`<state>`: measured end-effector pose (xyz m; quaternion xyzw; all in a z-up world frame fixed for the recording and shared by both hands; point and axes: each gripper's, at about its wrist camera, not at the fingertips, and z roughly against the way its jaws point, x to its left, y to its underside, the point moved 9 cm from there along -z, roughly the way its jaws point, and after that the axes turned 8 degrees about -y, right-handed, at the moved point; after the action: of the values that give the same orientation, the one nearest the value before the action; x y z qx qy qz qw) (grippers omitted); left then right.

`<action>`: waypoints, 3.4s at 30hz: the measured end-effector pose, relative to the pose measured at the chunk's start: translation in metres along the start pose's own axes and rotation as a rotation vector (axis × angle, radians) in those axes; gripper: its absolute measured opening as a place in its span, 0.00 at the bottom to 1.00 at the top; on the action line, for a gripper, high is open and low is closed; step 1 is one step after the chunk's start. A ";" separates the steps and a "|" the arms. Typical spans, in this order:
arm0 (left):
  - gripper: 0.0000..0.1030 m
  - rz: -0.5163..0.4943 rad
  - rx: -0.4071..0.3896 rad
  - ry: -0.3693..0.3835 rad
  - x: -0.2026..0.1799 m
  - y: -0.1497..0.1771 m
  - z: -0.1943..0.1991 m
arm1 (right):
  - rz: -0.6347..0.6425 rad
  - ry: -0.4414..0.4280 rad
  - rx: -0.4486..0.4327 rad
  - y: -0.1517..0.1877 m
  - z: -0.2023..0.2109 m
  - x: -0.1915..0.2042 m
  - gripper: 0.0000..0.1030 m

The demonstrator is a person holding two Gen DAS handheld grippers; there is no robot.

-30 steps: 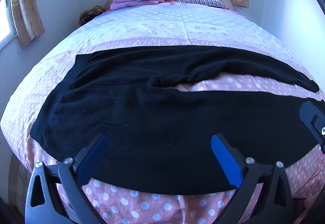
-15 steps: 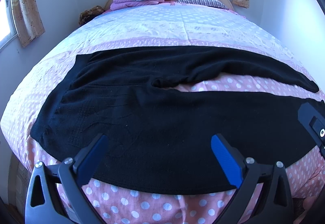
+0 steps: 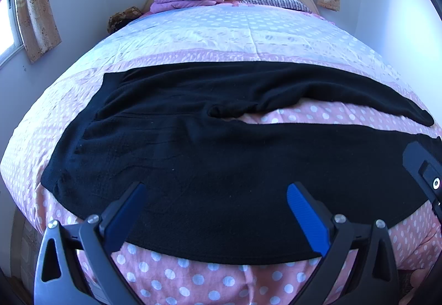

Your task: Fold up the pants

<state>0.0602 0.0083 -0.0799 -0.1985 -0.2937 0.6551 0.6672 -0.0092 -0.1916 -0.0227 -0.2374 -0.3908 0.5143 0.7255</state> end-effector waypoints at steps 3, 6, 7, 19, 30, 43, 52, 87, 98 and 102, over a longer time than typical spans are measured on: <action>1.00 0.002 0.000 -0.002 0.000 0.001 0.000 | 0.000 0.001 0.000 0.000 0.000 0.000 0.99; 1.00 0.002 0.000 -0.001 0.000 0.000 0.000 | -0.001 0.001 0.000 0.000 0.000 0.000 0.99; 1.00 0.001 0.001 0.000 0.000 0.001 -0.001 | -0.001 0.001 0.000 0.001 0.000 0.000 0.99; 1.00 0.002 0.005 0.000 0.000 0.000 -0.001 | 0.002 0.000 0.006 0.001 -0.002 0.001 0.99; 1.00 0.007 0.013 -0.005 0.006 -0.005 -0.008 | 0.014 -0.002 0.021 0.001 -0.008 0.005 0.99; 1.00 0.025 0.028 0.018 0.120 -0.058 -0.045 | 0.066 -0.049 0.070 -0.015 -0.033 0.000 0.99; 0.82 0.129 0.117 0.121 0.190 -0.142 -0.136 | 0.118 -0.139 0.113 -0.036 -0.062 0.021 0.99; 0.27 0.178 0.158 0.161 0.167 -0.159 -0.195 | 0.652 -0.406 0.556 -0.080 -0.241 0.079 0.06; 0.27 0.228 -0.150 0.222 0.204 -0.134 -0.040 | 0.689 -0.495 0.252 -0.070 -0.057 0.102 0.06; 0.27 0.226 -0.135 0.200 0.206 -0.084 -0.025 | 0.677 -0.526 0.273 -0.019 -0.028 0.095 0.06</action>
<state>0.1336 0.2103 -0.0165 -0.3392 -0.2449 0.6817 0.6002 0.0398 -0.1077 0.0059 -0.1153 -0.3908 0.8123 0.4172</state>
